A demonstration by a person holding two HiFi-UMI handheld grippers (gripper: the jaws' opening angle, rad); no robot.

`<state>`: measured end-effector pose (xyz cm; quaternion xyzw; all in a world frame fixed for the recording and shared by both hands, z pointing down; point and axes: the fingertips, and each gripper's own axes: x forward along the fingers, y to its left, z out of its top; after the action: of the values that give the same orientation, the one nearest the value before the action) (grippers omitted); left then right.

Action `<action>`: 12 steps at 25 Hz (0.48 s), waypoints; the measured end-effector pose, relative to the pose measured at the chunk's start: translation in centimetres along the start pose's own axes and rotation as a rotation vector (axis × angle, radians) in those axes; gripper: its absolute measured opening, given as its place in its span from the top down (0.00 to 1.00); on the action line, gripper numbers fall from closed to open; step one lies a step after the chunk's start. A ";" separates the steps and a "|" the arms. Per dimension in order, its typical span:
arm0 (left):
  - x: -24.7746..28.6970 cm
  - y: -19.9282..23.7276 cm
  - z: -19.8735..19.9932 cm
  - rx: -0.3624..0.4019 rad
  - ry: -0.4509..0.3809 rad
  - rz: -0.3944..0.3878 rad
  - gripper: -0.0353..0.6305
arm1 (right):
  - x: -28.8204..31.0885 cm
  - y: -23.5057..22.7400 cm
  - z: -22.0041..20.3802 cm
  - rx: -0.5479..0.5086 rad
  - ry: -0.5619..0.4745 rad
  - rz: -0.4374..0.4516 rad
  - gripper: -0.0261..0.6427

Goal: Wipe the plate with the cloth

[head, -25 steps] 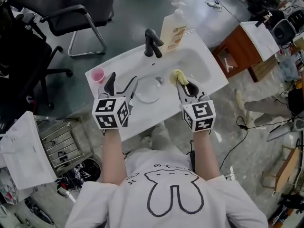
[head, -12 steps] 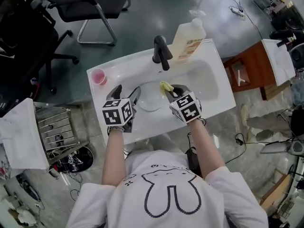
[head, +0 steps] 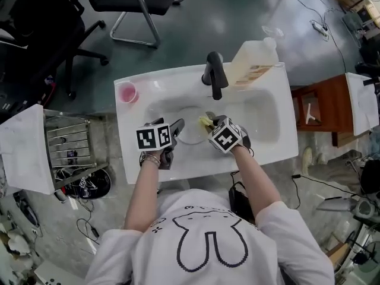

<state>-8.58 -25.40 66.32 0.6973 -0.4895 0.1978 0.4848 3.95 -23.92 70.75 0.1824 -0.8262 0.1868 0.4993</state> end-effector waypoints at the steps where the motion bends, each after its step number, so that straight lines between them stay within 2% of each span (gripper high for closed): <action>1: 0.3 0.4 -0.5 -0.026 0.016 0.004 0.41 | 0.6 0.1 -0.2 -0.014 0.012 0.015 0.89; 9: 2.7 1.5 -2.6 -0.158 0.111 -0.004 0.41 | 2.7 -0.6 -0.9 -0.022 0.036 0.066 0.89; 11: 3.2 1.6 -3.2 -0.183 0.133 -0.015 0.45 | 2.9 -0.8 -1.0 -0.029 0.035 0.073 0.89; 12: 3.4 1.6 -3.4 -0.195 0.141 -0.022 0.50 | 3.0 -0.9 -1.1 -0.029 0.034 0.075 0.89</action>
<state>-7.81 -24.20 71.16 0.6363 -0.4636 0.1924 0.5858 3.89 -24.49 73.95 0.1408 -0.8266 0.1964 0.5083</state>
